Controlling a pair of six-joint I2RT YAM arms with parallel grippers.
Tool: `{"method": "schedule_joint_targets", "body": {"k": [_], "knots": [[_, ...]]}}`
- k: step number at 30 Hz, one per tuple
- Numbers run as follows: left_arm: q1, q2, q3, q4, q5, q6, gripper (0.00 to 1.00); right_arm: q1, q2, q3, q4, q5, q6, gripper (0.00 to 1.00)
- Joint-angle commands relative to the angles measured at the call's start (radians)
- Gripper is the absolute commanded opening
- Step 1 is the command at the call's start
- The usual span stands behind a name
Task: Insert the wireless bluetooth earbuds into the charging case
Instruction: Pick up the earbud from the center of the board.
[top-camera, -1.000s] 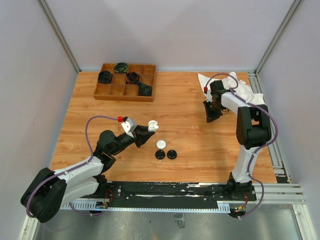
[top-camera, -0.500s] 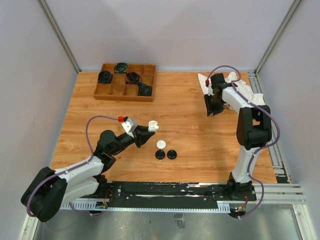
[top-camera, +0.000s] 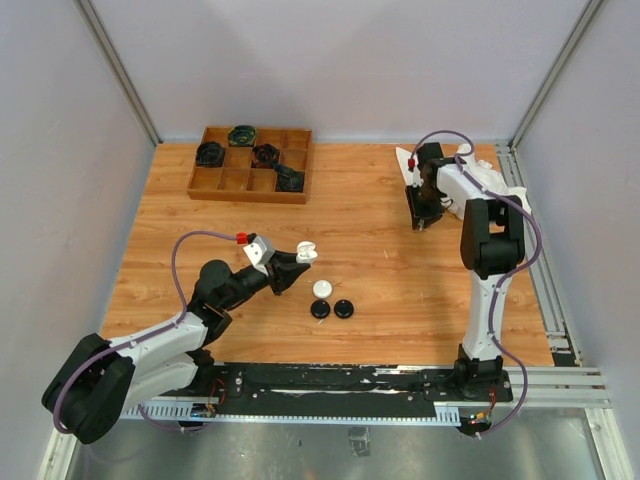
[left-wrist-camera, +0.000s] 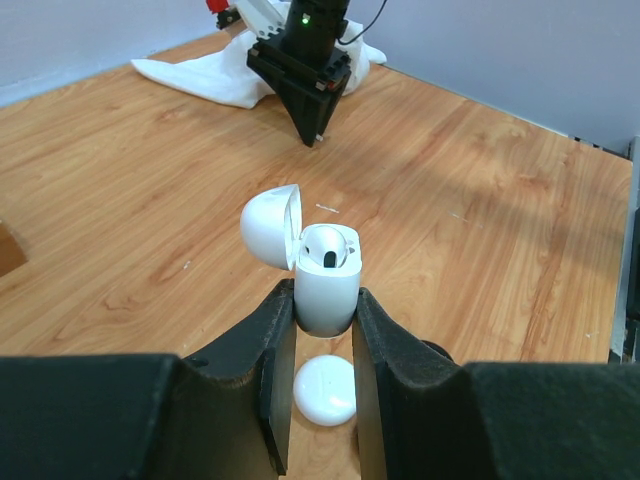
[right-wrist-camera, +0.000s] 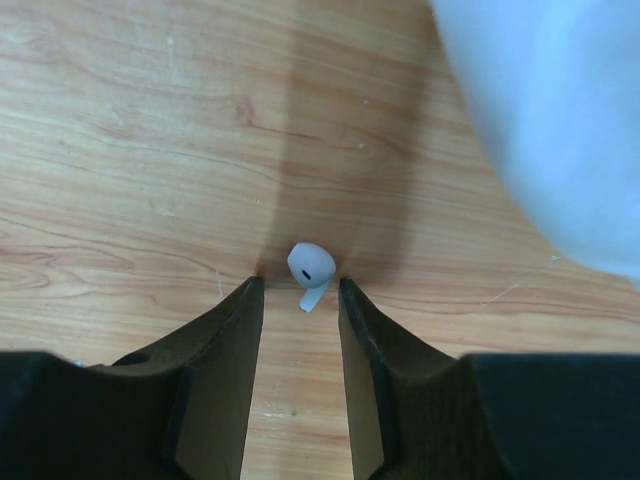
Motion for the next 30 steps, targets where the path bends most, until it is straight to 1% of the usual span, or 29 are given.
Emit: {"method": "schedule_joint_targets", "body": {"k": [1, 10, 16, 21, 24, 30], "knots": [[0.007, 0.004, 0.007, 0.017, 0.006, 0.013, 0.00, -0.019, 0.030, 0.053, -0.034, 0.016, 0.000, 0.37], [0.007, 0.008, 0.009, 0.023, 0.014, 0.007, 0.00, -0.026, 0.067, 0.076, -0.041, 0.020, 0.000, 0.33], [0.007, 0.012, 0.010, 0.022, 0.020, 0.007, 0.00, -0.029, 0.076, 0.065, -0.042, 0.028, -0.005, 0.28], [0.007, 0.007, 0.009, 0.023, 0.022, 0.005, 0.00, -0.033, 0.087, 0.066, -0.041, 0.033, -0.016, 0.18], [0.007, 0.006, 0.007, 0.023, 0.022, 0.006, 0.00, -0.029, 0.068, 0.041, -0.030, 0.009, -0.029, 0.14], [0.007, -0.014, -0.003, 0.023, 0.022, 0.011, 0.00, 0.008, -0.026, -0.072, 0.016, -0.052, -0.031, 0.13]]}}
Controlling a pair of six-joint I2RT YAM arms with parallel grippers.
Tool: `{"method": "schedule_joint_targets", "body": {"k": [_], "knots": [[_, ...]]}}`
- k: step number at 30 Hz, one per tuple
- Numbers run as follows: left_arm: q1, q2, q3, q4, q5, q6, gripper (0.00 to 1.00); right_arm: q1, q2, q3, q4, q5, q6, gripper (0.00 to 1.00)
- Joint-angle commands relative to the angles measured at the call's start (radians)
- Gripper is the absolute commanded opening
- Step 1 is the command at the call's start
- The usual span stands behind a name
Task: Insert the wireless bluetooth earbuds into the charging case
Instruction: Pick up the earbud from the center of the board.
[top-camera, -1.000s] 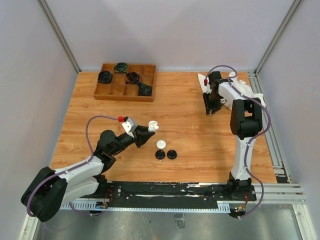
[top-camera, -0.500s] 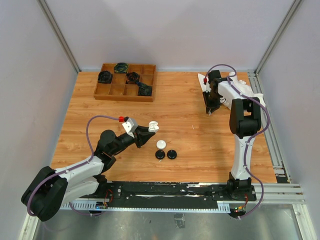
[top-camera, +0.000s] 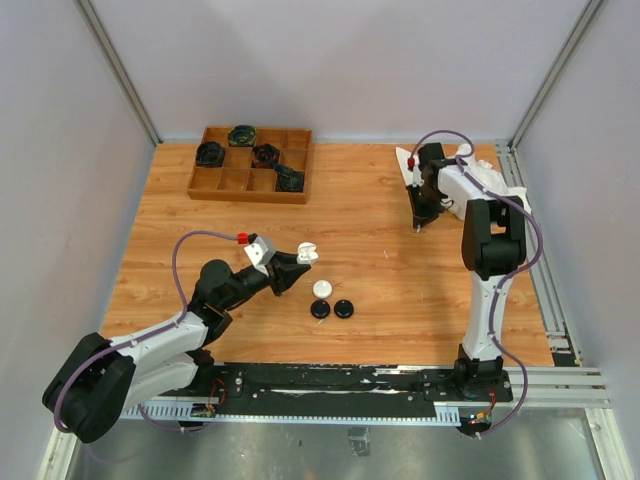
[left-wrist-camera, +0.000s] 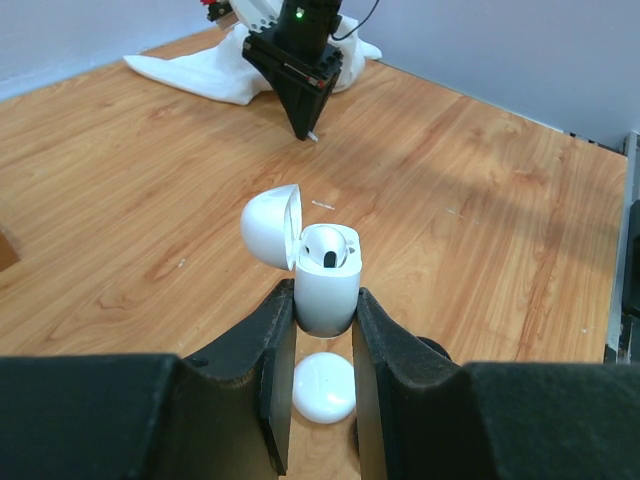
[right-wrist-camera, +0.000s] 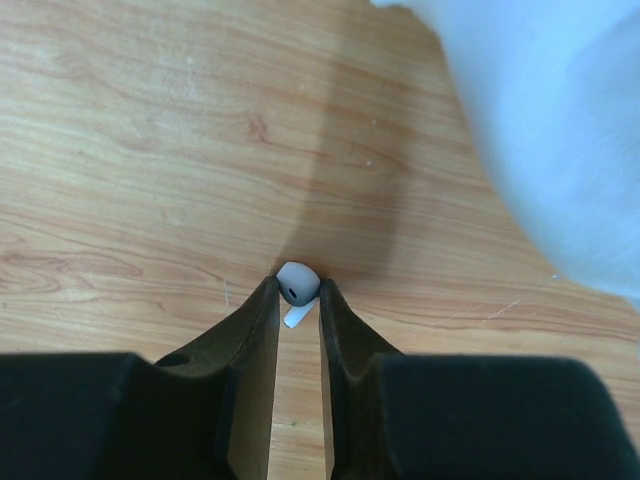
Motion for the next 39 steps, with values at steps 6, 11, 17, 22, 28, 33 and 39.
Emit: {"method": "schedule_joint_targets", "body": {"k": [6, 11, 17, 22, 28, 33, 39], "knots": [[0.007, -0.047, -0.031, 0.071, 0.010, -0.002, 0.00, 0.086, -0.167, -0.249, 0.098, -0.052, -0.010, 0.12], [0.007, -0.038, -0.062, 0.169, 0.019, -0.025, 0.00, 0.179, -0.346, -0.396, 0.239, -0.044, 0.003, 0.11], [0.007, -0.029, -0.074, 0.240, 0.035, -0.045, 0.00, 0.298, -0.542, -0.510, 0.377, -0.037, -0.005, 0.11], [0.007, -0.014, -0.079, 0.311, 0.041, -0.067, 0.00, 0.396, -0.696, -0.574, 0.478, -0.006, -0.021, 0.10], [0.007, -0.011, -0.071, 0.384, 0.045, -0.094, 0.00, 0.488, -0.898, -0.659, 0.604, -0.038, -0.025, 0.10], [0.007, -0.002, -0.060, 0.437, 0.072, -0.121, 0.00, 0.575, -1.047, -0.740, 0.715, -0.082, -0.027, 0.10], [0.007, -0.001, -0.059, 0.484, 0.103, -0.146, 0.00, 0.674, -1.157, -0.799, 0.837, -0.131, -0.028, 0.11]]}}
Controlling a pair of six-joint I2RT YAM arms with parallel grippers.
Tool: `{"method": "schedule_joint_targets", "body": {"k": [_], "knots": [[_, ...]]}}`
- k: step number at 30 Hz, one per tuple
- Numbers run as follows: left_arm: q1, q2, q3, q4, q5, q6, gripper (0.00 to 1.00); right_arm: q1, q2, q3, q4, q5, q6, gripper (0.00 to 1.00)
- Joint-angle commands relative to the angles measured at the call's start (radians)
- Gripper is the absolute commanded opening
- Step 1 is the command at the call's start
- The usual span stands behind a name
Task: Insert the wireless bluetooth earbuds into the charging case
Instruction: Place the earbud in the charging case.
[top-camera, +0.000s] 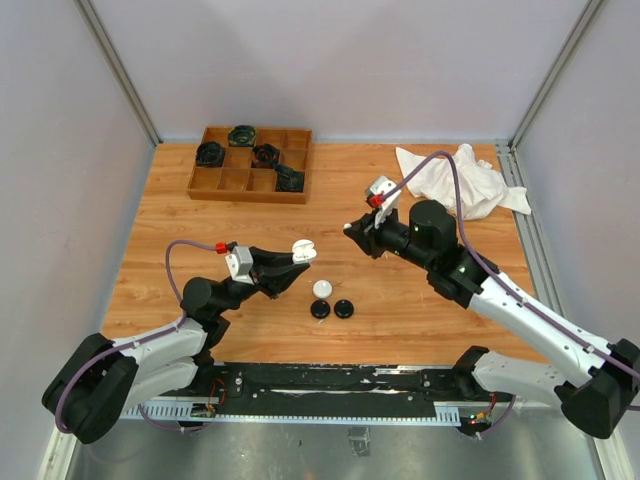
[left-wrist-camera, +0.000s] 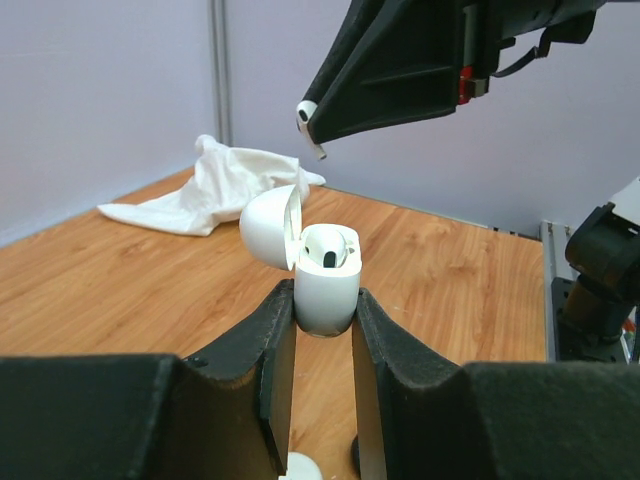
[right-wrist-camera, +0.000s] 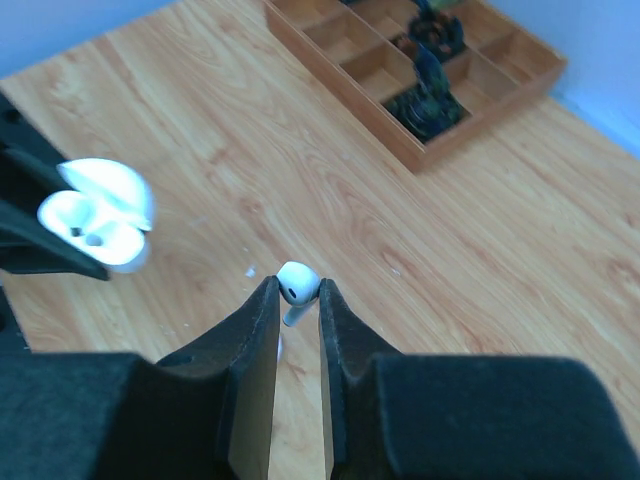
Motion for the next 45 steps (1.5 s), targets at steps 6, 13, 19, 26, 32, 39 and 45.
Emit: {"method": "schedule_joint_targets", "body": {"k": [6, 13, 19, 26, 32, 39, 45], "knots": [[0.007, 0.015, 0.027, 0.126, 0.072, -0.050, 0.00, 0.152, -0.107, -0.078, 0.271, -0.087, -0.013, 0.11], [0.007, 0.037, 0.029, 0.191, 0.105, -0.097, 0.00, 0.206, -0.086, -0.091, 0.356, -0.127, -0.011, 0.11], [0.007, 0.030, 0.030, 0.208, 0.105, -0.119, 0.00, 0.229, -0.046, -0.092, 0.377, -0.153, -0.010, 0.11], [0.008, 0.027, 0.035, 0.218, 0.095, -0.136, 0.00, 0.242, -0.020, -0.092, 0.390, -0.189, -0.006, 0.11], [0.007, 0.026, 0.036, 0.248, 0.090, -0.167, 0.00, 0.246, -0.005, -0.097, 0.392, -0.208, -0.008, 0.11], [0.007, 0.027, 0.035, 0.286, 0.096, -0.202, 0.00, 0.250, -0.008, -0.113, 0.398, -0.208, -0.018, 0.11], [0.007, 0.037, 0.047, 0.276, 0.093, -0.215, 0.00, 0.251, -0.008, -0.111, 0.405, -0.247, -0.018, 0.12]]}}
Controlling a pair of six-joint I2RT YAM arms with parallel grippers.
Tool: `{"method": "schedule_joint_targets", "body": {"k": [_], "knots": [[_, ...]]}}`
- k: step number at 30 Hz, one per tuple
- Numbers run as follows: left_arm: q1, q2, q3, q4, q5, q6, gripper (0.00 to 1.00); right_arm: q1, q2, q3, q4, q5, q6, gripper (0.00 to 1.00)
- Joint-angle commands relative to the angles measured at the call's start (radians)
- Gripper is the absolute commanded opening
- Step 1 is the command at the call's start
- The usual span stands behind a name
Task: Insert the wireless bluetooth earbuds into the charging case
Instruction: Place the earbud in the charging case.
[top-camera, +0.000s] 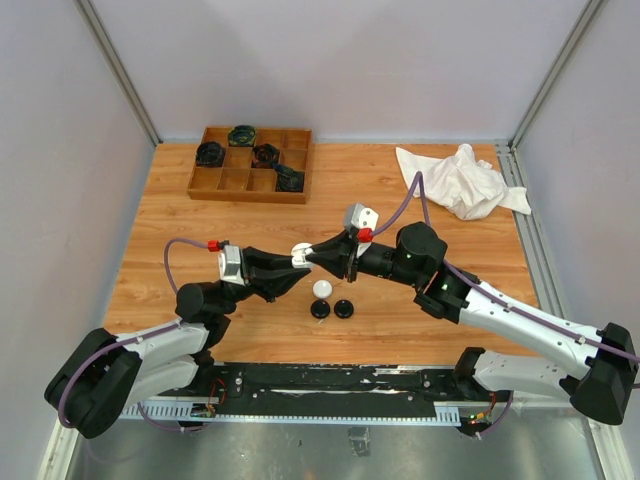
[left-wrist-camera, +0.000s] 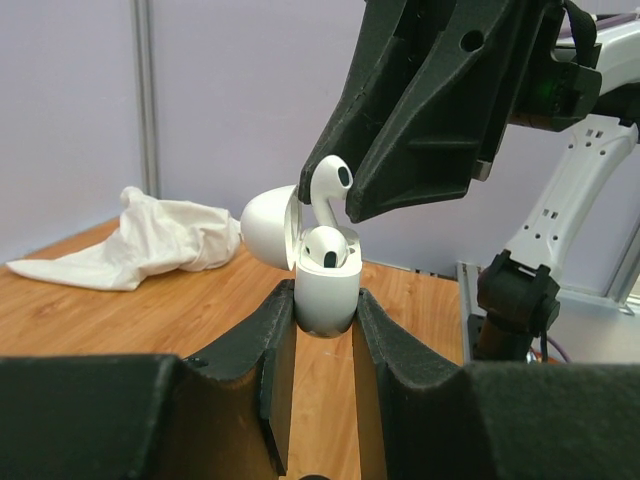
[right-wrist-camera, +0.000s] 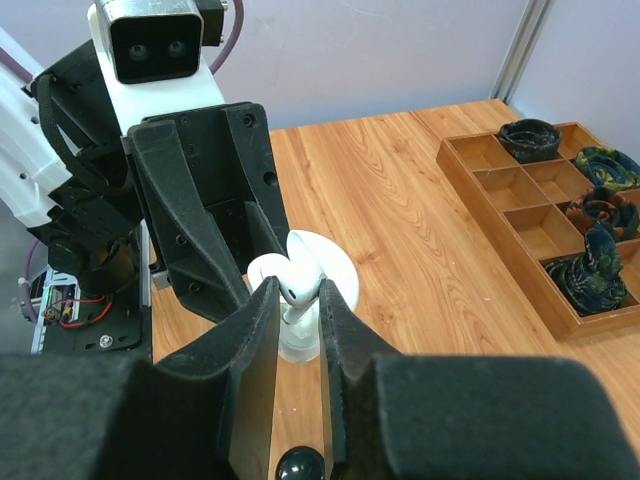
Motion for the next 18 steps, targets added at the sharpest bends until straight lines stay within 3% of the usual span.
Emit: {"method": "schedule_joint_targets", "body": {"k": [1, 18], "knots": [[0.007, 0.005, 0.038, 0.066, -0.003, -0.017, 0.00, 0.028, -0.003, -0.011, 0.035, -0.051, -0.017, 0.12], [0.007, 0.017, 0.046, 0.094, 0.002, -0.053, 0.00, 0.028, 0.007, -0.011, 0.002, -0.075, -0.066, 0.16]]}}
